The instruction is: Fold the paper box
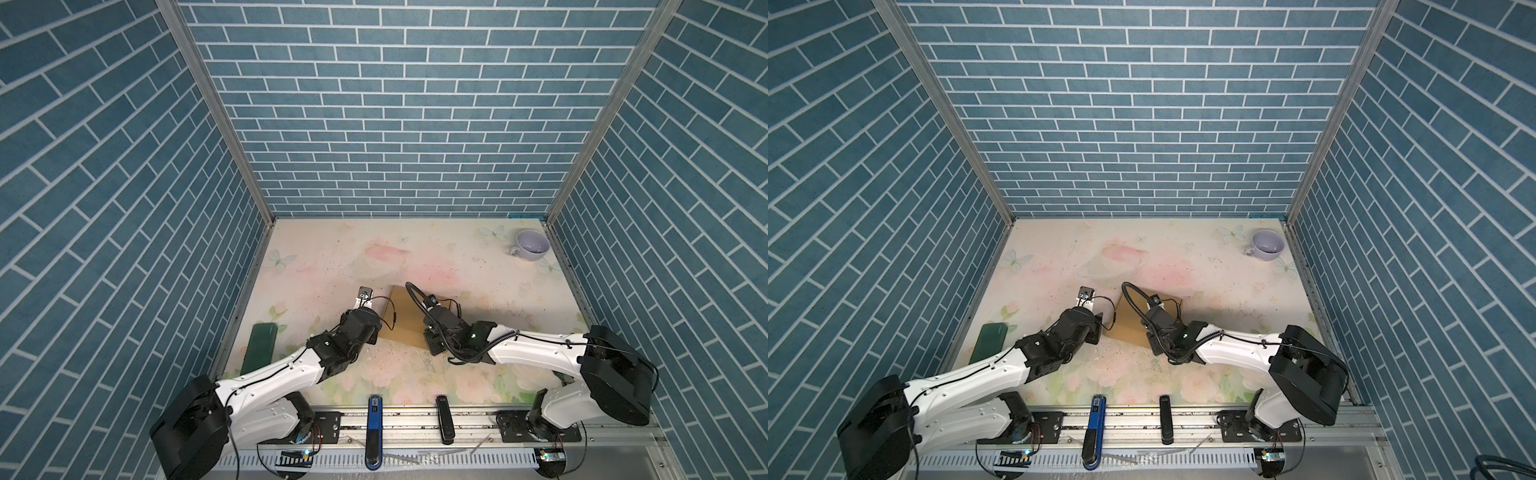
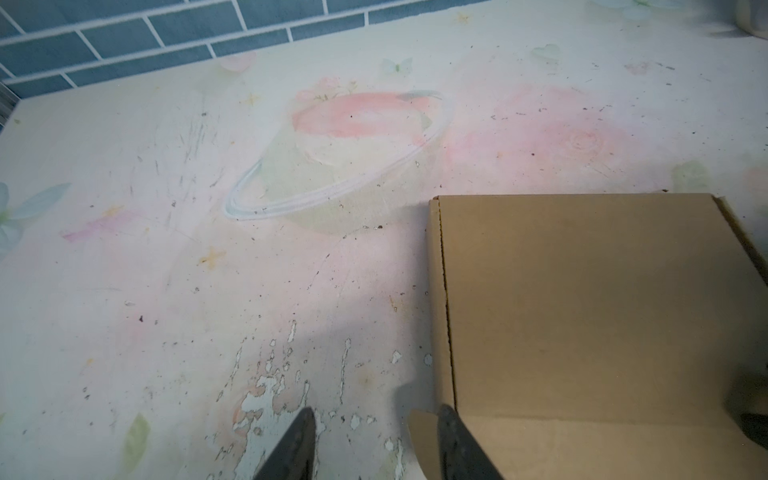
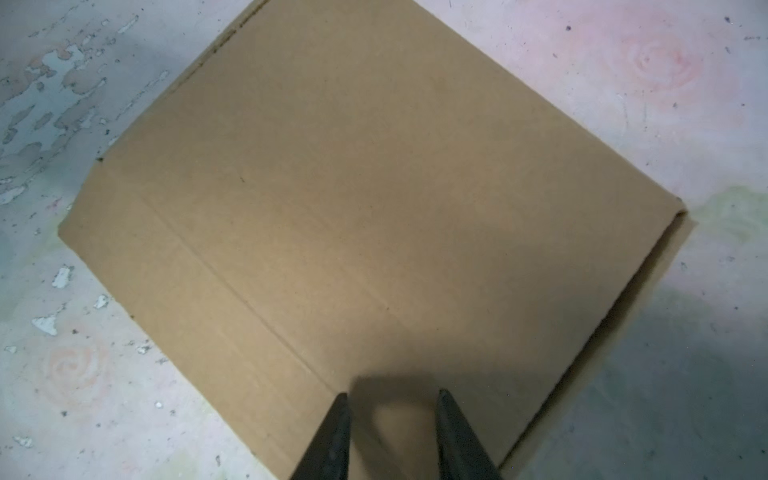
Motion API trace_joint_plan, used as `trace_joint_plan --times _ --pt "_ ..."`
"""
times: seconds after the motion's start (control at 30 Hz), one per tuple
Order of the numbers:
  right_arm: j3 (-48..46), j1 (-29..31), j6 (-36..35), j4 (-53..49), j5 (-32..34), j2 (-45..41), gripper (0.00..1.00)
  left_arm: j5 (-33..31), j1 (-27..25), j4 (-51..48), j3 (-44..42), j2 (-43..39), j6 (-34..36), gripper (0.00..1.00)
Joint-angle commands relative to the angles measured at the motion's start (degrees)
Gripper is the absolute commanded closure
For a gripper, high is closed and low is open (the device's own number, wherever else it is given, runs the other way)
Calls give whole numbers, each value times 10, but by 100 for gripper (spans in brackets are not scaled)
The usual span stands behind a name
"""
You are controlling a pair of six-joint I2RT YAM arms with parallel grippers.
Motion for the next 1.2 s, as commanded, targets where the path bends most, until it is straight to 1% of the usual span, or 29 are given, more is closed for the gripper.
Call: trace_joint_plan --times 0.0,0.23,0.37,0.6,0.87,1.03,1.17 --pt "-13 -5 21 -12 5 -5 66 67 31 36 20 27 24 51" --pt "-1 -8 21 -47 27 -72 65 147 79 74 44 99 36 51" --pt "-3 -15 25 -59 29 -108 65 176 83 97 55 120 43 49" --pt "-29 -36 39 -62 30 -123 65 219 83 113 72 161 49 50" --pt "-62 -60 61 -45 14 -147 64 229 84 125 64 201 45 54" --pt "-79 -75 78 -34 -3 -169 62 223 84 131 54 210 43 55" --pt "-84 -86 89 -28 -16 -169 61 218 84 134 47 217 44 57"
